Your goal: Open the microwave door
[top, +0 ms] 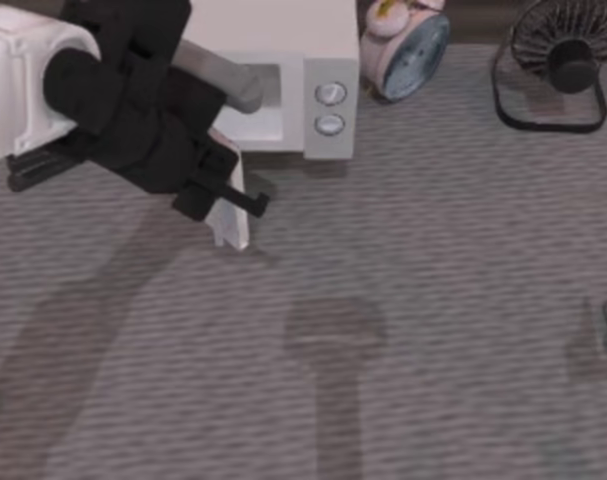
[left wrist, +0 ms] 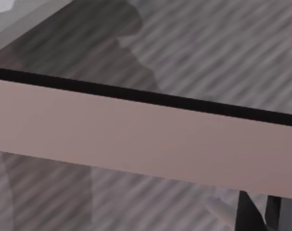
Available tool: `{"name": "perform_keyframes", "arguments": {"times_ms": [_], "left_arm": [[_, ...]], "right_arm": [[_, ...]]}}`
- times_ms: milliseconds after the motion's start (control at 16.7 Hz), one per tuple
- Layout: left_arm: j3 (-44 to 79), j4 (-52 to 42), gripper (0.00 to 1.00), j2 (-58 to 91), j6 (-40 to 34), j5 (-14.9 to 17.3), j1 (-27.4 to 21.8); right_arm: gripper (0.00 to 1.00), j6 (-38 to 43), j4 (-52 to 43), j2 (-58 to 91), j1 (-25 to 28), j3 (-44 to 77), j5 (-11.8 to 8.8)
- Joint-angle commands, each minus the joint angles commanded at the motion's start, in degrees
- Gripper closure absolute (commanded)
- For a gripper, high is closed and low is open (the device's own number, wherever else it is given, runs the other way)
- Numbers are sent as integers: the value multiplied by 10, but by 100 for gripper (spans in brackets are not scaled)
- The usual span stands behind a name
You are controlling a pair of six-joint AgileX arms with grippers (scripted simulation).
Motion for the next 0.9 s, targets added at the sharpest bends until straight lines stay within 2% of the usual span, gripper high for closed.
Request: {"name": "perform_keyframes", "arguments": {"times_ms": [900], "left_arm": [[0,0,100,0,0,0,0]], "right_arm": [[0,0,0,0,0,0,0]]}}
